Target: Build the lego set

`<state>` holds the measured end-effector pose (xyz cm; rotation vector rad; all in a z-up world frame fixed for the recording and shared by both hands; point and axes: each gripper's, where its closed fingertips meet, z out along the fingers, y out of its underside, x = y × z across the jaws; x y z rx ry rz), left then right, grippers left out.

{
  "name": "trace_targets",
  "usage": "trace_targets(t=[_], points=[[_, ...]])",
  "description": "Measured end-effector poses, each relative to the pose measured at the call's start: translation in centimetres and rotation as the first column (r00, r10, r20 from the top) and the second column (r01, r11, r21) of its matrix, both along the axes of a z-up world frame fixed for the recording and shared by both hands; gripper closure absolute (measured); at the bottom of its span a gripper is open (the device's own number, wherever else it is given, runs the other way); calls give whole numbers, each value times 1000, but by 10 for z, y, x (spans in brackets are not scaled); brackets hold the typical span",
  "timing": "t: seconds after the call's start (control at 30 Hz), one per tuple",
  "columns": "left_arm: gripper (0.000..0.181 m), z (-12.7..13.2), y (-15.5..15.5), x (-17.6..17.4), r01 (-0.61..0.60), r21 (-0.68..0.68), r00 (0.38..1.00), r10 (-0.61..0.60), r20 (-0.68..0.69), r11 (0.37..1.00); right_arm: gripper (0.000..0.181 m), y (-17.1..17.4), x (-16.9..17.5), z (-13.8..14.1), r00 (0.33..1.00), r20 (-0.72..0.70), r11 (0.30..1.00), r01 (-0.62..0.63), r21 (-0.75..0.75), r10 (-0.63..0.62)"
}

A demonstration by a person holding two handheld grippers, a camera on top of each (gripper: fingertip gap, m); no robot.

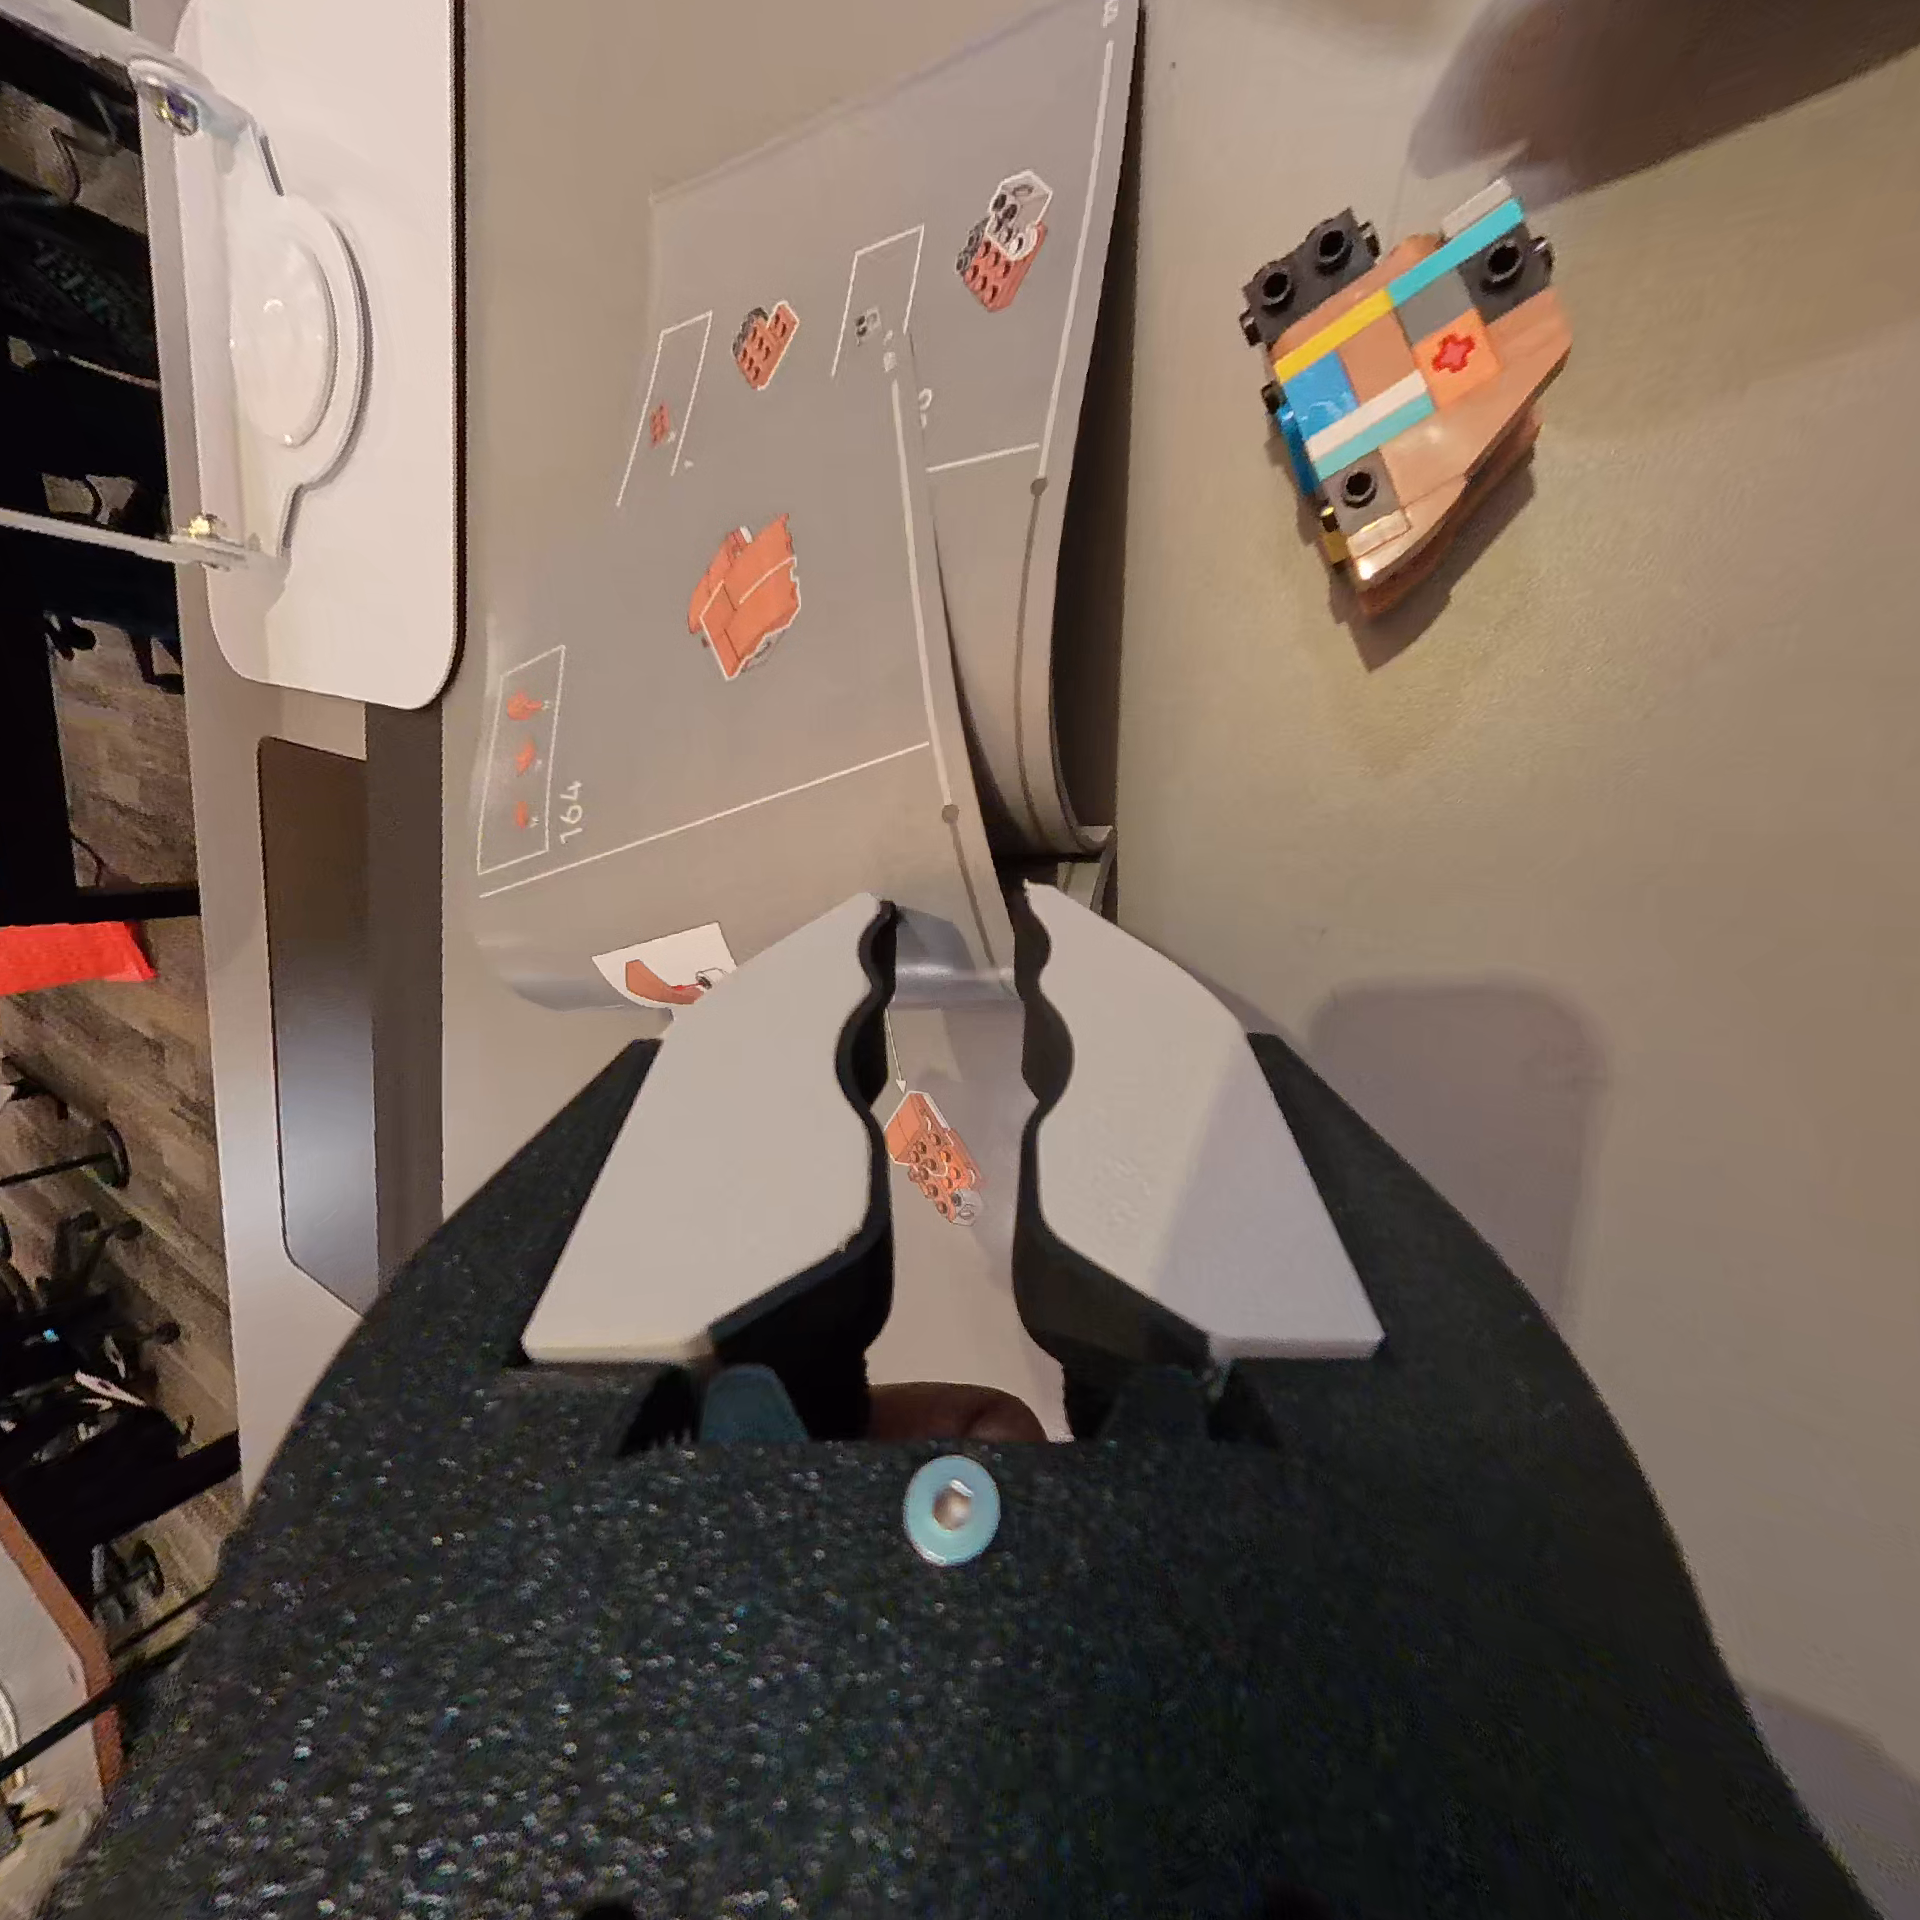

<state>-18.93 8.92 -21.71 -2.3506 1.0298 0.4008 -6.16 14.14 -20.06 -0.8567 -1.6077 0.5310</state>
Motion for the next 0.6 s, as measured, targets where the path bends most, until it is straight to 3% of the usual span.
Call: trace_targets(t=[0.2,0.37,0.6], points=[[159,-1,2,-4,-65,10,998,65,12,998,165,0,0,0,1000,0,1000,-1,5,1],[159,1,-2,-11,-201,53,979,199,53,978,165,-1,1,-1,1000,1,1000,0,8,0],[158,2,-20,-23,-458,166,882,424,207,873,165,-1,1,-1,1000,1,1000,-1,12,1]])
